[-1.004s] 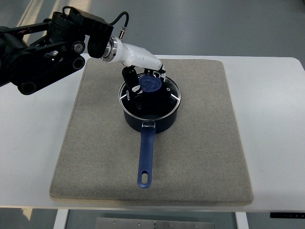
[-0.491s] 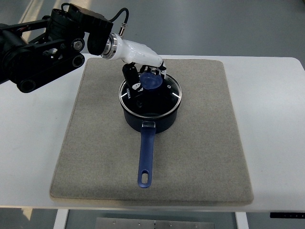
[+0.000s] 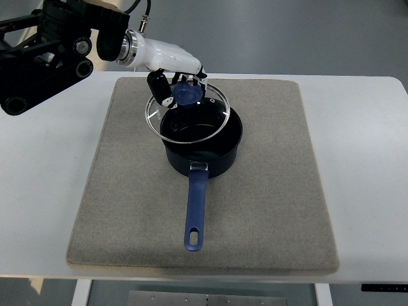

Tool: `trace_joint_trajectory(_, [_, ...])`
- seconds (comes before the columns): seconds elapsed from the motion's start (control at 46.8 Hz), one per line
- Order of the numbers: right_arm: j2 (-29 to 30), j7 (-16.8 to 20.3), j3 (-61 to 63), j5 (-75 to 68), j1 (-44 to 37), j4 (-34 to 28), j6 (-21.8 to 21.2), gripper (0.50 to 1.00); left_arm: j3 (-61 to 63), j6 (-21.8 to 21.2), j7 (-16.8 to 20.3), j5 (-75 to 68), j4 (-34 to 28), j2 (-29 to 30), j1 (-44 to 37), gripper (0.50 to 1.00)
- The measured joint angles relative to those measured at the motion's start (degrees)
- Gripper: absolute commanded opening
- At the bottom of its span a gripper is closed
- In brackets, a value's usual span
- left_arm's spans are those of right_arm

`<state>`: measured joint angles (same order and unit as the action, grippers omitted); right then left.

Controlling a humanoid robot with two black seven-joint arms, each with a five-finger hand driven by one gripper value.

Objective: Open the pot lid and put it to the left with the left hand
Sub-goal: 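Lift the glass lid off the pot with the left hand, then lower the lid onto the mat beside the pot, left hand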

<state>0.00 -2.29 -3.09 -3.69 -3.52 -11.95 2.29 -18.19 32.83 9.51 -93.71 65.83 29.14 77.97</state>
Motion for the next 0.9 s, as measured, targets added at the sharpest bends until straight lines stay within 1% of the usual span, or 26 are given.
trace_joint_trajectory(0.149, [0.0, 0.0, 0.0, 0.0, 0.0, 0.0, 0.0, 0.915, 0.0, 0.1, 0.1, 0.1, -0.4, 3.5, 0.1, 0.500])
trace_joint_trajectory(0.555, [0.0, 0.0, 0.0, 0.0, 0.0, 0.0, 0.0, 0.915, 0.7, 0.1, 0.3, 0.3, -5.3, 11.4, -1.8, 0.500])
trace_joint_trajectory(0.769, [0.0, 0.0, 0.0, 0.0, 0.0, 0.0, 0.0, 0.915, 0.7, -0.7, 0.3, 0.1, -9.2, 11.5, -5.2, 0.500])
trace_joint_trajectory(0.897, [0.0, 0.0, 0.0, 0.0, 0.0, 0.0, 0.0, 0.915, 0.9, -3.5, 0.3, -0.2, -10.2, 10.8, -7.1, 0.500])
